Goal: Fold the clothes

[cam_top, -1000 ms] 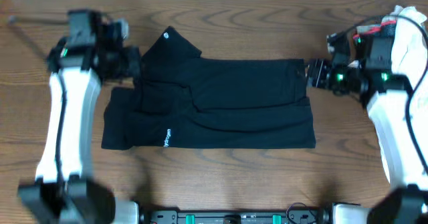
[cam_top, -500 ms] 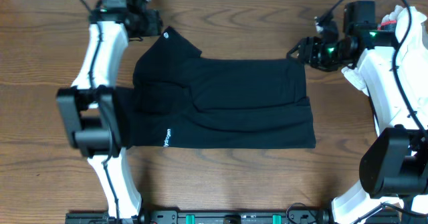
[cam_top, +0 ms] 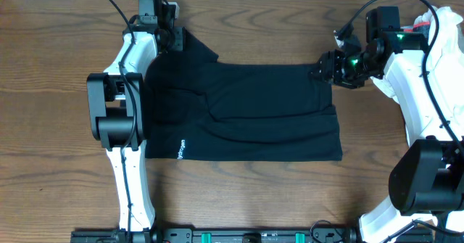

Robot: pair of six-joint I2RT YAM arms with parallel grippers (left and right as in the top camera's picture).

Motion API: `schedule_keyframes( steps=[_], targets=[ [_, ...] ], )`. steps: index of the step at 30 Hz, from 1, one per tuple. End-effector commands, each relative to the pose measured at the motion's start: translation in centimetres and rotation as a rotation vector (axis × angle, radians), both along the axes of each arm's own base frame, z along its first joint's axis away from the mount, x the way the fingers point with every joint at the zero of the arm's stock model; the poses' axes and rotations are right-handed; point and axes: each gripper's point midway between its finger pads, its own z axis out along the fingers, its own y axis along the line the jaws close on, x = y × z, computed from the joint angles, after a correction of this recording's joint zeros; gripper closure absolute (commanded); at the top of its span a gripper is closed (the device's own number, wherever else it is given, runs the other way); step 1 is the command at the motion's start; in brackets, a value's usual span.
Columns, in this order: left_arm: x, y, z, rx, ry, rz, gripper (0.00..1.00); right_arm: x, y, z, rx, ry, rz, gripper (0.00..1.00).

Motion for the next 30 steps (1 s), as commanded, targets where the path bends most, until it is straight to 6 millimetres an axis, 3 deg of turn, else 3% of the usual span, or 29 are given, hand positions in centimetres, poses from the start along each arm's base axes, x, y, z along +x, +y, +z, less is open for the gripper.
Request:
schedule_keyframes(
  steps=[1, 7, 14, 17, 19, 24, 28, 30],
  targets=[
    [0.0, 0.5, -1.5, 0.032, 0.016, -0.01, 0.5, 0.4, 0.4, 0.5, -0.003, -0.026, 0.027, 0.44],
    [-1.3, 0.5, -3.7, 0.04, 0.085, -0.026, 0.56, 0.4, 0.4, 0.5, -0.001, -0.022, 0.02, 0.48],
    [-3.5, -0.3, -4.7, 0.102, 0.162, -0.127, 0.86, 0.4, 0.4, 0.5, 0.003, -0.014, 0.004, 0.5],
    [-4.0, -0.2, -3.8, 0.125, 0.175, -0.128, 0.94, 0.5, 0.4, 0.5, 0.002, -0.017, 0.005, 0.5],
    [-3.8, 0.0, -1.9, 0.133, 0.155, -0.119, 0.94, 0.8, 0.1, 0.4, -0.016, -0.028, 0.0, 0.5],
    [-3.6, 0.9, 5.8, 0.182, 0.054, -0.085, 0.94, 2.6, -1.6, 0.1, -0.121, -0.101, -0.034, 0.45],
    [-4.5, 1.0, 11.4, 0.184, -0.011, -0.077, 0.94, 4.2, -1.7, 0.7, -0.129, -0.175, -0.042, 0.44],
    [-5.4, 0.9, 13.1, 0.183, -0.014, -0.078, 0.94, 4.7, -1.7, 0.9, -0.128, -0.198, -0.043, 0.44]
  ],
)
